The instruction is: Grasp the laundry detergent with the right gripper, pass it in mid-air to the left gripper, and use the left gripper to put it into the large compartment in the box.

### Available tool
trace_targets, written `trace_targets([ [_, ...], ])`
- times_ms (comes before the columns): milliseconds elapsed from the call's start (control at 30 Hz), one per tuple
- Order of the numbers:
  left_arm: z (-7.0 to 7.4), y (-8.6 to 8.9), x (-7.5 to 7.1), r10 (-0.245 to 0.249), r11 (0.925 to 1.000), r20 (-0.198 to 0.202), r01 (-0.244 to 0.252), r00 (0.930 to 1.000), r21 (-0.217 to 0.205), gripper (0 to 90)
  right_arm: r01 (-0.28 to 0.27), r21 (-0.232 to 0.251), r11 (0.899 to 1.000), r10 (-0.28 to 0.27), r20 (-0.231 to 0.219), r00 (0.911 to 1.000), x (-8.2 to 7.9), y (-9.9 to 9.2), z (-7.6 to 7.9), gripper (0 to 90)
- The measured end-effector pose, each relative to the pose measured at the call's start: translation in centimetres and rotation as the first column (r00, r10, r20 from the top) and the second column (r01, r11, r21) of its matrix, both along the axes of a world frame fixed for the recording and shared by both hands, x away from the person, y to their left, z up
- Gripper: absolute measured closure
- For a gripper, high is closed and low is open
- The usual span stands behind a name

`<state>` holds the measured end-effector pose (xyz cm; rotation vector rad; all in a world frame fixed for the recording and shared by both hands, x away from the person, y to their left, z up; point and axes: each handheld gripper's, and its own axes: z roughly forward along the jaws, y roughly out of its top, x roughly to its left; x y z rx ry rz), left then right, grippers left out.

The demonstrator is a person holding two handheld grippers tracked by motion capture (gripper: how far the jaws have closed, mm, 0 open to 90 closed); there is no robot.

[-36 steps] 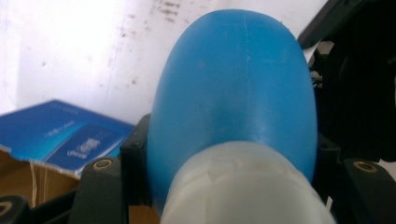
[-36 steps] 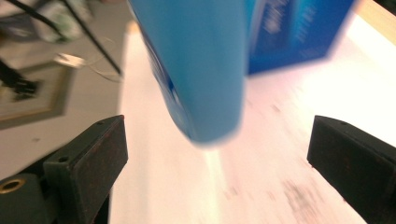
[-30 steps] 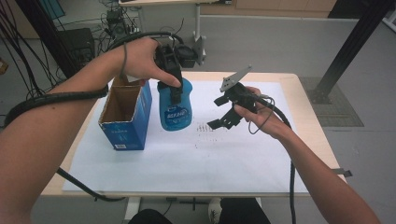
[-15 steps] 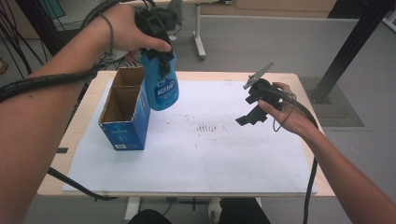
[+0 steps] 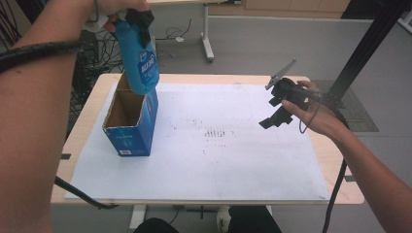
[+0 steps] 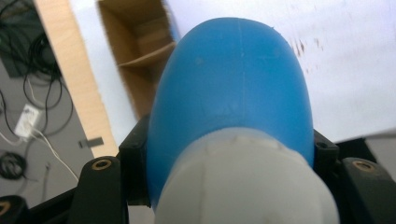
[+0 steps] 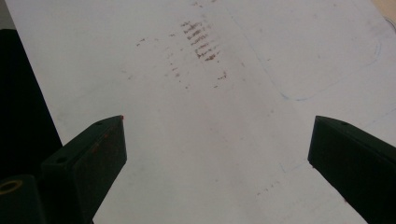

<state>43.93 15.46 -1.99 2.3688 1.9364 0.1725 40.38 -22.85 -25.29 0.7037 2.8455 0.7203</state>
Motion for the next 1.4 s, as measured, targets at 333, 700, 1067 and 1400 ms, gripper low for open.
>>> trace_targets([
  [333,2.8,3.0,0.2,0.216,0.9762,0.049,-0.214,0.9753,-0.035,37.6,-0.005,-0.024,1.000,0.006,0.012,0.9999,-0.2,-0.6,0.8,4.6],
  [700,3.4,5.4,0.3,0.345,0.9383,0.066,-0.343,0.9361,-0.041,37.7,0.001,-0.027,1.000,-0.001,0.010,0.9999,-0.2,-1.2,0.8,4.6],
  [1067,3.0,6.0,0.2,0.366,0.9307,0.077,-0.364,0.9275,-0.036,37.7,0.007,-0.037,0.999,-0.007,0.012,0.9999,-0.3,-1.5,0.5,4.6],
  [1400,2.4,5.9,0.2,0.367,0.9300,0.082,-0.366,0.9264,-0.037,37.6,0.003,-0.043,0.999,-0.002,0.012,0.9999,-0.7,-1.4,0.7,4.7],
])
